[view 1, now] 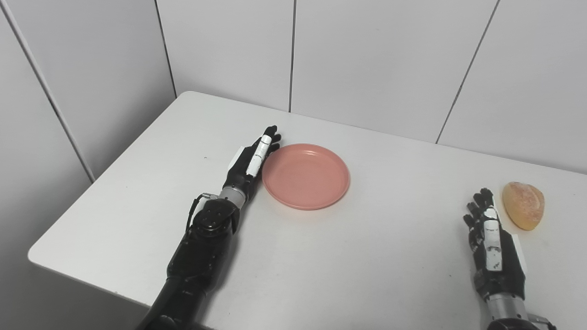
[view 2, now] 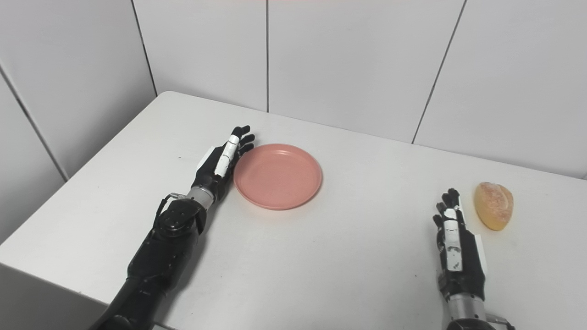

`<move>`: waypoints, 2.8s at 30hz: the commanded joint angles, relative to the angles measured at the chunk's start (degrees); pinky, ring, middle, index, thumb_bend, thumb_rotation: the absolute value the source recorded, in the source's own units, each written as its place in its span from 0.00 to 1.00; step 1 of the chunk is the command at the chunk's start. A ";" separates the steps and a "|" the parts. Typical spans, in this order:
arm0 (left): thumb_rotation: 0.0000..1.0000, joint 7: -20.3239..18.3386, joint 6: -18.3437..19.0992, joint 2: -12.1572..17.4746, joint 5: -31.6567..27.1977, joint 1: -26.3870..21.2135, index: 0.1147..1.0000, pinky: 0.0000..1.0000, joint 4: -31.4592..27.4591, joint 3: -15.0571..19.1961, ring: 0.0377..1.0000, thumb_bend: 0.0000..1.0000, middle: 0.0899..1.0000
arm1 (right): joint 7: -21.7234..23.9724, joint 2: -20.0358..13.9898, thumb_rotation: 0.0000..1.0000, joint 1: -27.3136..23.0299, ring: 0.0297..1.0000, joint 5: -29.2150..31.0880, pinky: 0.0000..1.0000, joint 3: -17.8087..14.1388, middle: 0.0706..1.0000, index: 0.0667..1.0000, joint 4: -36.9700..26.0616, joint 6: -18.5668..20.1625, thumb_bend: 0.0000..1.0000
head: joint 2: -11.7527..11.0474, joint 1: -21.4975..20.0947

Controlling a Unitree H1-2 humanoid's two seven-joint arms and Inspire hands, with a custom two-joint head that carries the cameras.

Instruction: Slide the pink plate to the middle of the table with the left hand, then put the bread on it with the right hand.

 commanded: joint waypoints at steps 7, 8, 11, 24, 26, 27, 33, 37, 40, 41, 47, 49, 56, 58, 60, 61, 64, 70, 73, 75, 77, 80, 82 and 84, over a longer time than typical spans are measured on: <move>1.00 0.16 3.32 -1.99 2.13 -1.72 0.98 0.97 -4.34 -1.35 0.99 0.69 0.99 | -0.59 0.57 0.97 -0.91 1.00 -0.49 1.00 0.23 1.00 1.00 -1.59 0.22 0.76 | 0.61 -1.42; 1.00 0.38 3.58 -2.09 2.65 -1.67 0.98 0.97 -4.61 -1.56 0.99 0.69 0.99 | -0.61 0.62 0.96 -0.92 1.00 -0.51 1.00 0.24 1.00 1.00 -1.58 0.15 0.76 | 0.66 -1.55; 1.00 0.55 3.78 -2.68 2.93 -1.61 0.97 0.98 -5.20 -1.63 0.98 0.69 0.97 | -0.52 0.72 0.97 -0.94 1.00 -0.56 1.00 0.33 1.00 1.00 -1.61 0.05 0.75 | 0.82 -2.15; 1.00 -0.04 5.74 -5.13 5.75 -0.91 0.97 1.00 -5.60 -4.38 1.00 0.70 0.98 | -1.21 1.44 0.96 -0.97 1.00 -1.06 1.00 0.39 1.00 1.00 -2.05 1.48 0.78 | 1.13 -4.36; 1.00 -0.19 4.82 -5.40 6.19 -0.77 0.97 1.00 -5.11 -4.83 1.00 0.69 0.98 | -1.32 1.57 0.96 -0.87 1.00 -1.25 1.00 0.50 1.00 1.00 -2.29 1.35 0.77 | 1.25 -5.03; 1.00 -0.30 4.46 -5.53 6.16 -0.73 0.97 0.99 -4.91 -4.92 0.99 0.70 0.98 | -1.36 1.63 0.96 -0.83 1.00 -1.28 1.00 0.54 1.00 1.00 -2.36 1.26 0.77 | 1.25 -5.03; 1.00 -2.10 2.29 -7.00 2.98 -0.60 0.98 0.98 -3.77 -3.98 0.98 0.67 0.98 | -1.61 2.38 0.95 -0.78 1.00 -1.12 1.00 0.91 1.00 1.00 -3.24 2.29 0.76 | 1.37 -7.66; 1.00 -2.19 0.75 -7.68 2.72 -0.15 0.98 0.98 -3.56 -4.10 0.97 0.68 0.98 | -1.55 2.56 0.96 -0.75 1.00 -1.41 1.00 1.42 1.00 1.00 -3.52 2.51 0.76 | 1.51 -9.73; 1.00 -1.09 0.07 -8.12 4.12 0.35 0.96 0.94 -3.83 -4.56 0.95 0.69 0.96 | -1.55 2.81 0.95 -0.76 1.00 -1.40 1.00 1.73 1.00 1.00 -3.94 2.55 0.74 | 1.59 -10.61; 1.00 -1.15 0.01 -8.38 4.04 0.59 0.96 0.94 -4.10 -4.56 0.95 0.69 0.95 | -1.52 2.88 0.95 -0.76 1.00 -1.40 1.00 1.84 1.00 1.00 -4.05 2.50 0.74 | 1.73 -11.40; 1.00 -3.29 0.33 -9.74 0.79 1.69 0.96 0.97 -5.10 -4.22 0.97 0.68 0.97 | -1.91 3.43 0.95 -0.97 1.00 -1.93 1.00 2.28 1.00 1.00 -4.00 2.16 0.74 | 1.90 -13.94; 1.00 -3.85 0.81 -9.93 -0.17 1.88 0.97 0.98 -5.25 -4.16 0.97 0.65 0.97 | -2.26 3.75 0.95 -1.05 1.00 -2.35 1.00 2.41 1.00 1.00 -3.81 1.68 0.73 | 1.88 -14.96; 1.00 -4.78 0.00 -9.99 0.32 2.68 0.98 0.99 -5.41 -5.24 0.98 0.68 0.97 | -2.73 4.80 0.96 -1.54 1.00 -3.49 1.00 2.93 1.00 1.00 -3.08 0.52 0.69 | 1.92 -18.46; 1.00 -5.27 -0.07 -9.85 0.18 2.96 0.99 1.00 -5.71 -5.59 0.98 0.68 0.98 | -2.84 5.06 0.95 -1.72 1.00 -3.68 1.00 3.01 1.00 1.00 -2.82 0.23 0.69 | 1.92 -19.00; 1.00 -5.78 0.04 -9.86 -0.29 3.32 0.99 1.00 -6.10 -5.76 0.99 0.68 0.98 | -3.14 5.33 0.94 -1.89 1.00 -3.96 1.00 3.08 1.00 1.00 -2.33 -0.72 0.69 | 1.89 -19.65; 1.00 -5.87 0.22 -9.97 -0.43 3.47 0.99 1.00 -6.30 -5.75 0.99 0.69 0.98 | -3.23 5.44 0.93 -1.97 1.00 -4.05 1.00 3.12 1.00 1.00 -2.16 -0.96 0.69 | 1.90 -19.76; 1.00 -6.54 0.35 -9.83 -0.82 3.79 0.99 1.00 -6.71 -5.97 0.99 0.71 0.99 | -3.43 5.79 0.91 -2.10 1.00 -4.11 1.00 3.21 1.00 1.00 -1.83 -1.45 0.71 | 2.09 -20.87; 1.00 -7.39 0.20 -9.80 -1.35 3.94 0.99 0.99 -6.85 -6.08 0.99 0.73 0.99 | -3.85 5.97 0.92 -2.18 1.00 -5.03 1.00 3.77 1.00 1.00 -2.20 -0.54 0.73 | 2.10 -21.88; 1.00 -7.88 0.78 -9.53 -0.99 4.07 1.00 0.99 -7.10 -6.84 0.99 0.73 0.99 | -3.84 6.30 0.92 -2.21 1.00 -4.83 1.00 3.77 1.00 1.00 -2.25 -0.37 0.71 | 2.17 -21.99; 1.00 -8.02 1.45 -9.60 -1.15 4.21 1.00 1.00 -7.47 -7.22 1.00 0.73 1.00 | -3.87 6.41 0.91 -2.17 1.00 -4.88 1.00 3.80 1.00 1.00 -2.44 -0.11 0.72 | 2.17 -21.99; 1.00 -8.32 2.01 -9.77 -1.62 4.49 1.00 1.00 -8.13 -7.50 1.00 0.73 1.00 | -3.84 6.37 0.91 -2.22 1.00 -5.03 1.00 3.84 1.00 1.00 -2.43 -0.10 0.72 | 2.29 -21.98; 1.00 -8.73 2.21 -10.05 -1.99 5.04 1.00 1.00 -9.06 -7.87 1.00 0.69 1.00 | -3.74 6.35 0.92 -2.28 1.00 -4.93 1.00 3.82 1.00 1.00 -2.41 -0.03 0.71 | 2.25 -21.88; 1.00 -8.71 1.76 -10.44 -1.90 5.18 1.00 1.00 -8.85 -7.96 1.00 0.70 1.00 | -3.89 6.26 0.92 -2.26 1.00 -5.39 1.00 3.97 1.00 1.00 -2.46 -0.21 0.71 | 2.25 -21.85; 1.00 -8.56 1.75 -10.84 -1.86 5.24 1.00 1.00 -8.78 -7.96 1.00 0.72 1.00 | -3.94 6.16 0.92 -2.24 1.00 -5.87 1.00 4.17 1.00 1.00 -2.60 -0.28 0.71 | 2.33 -21.93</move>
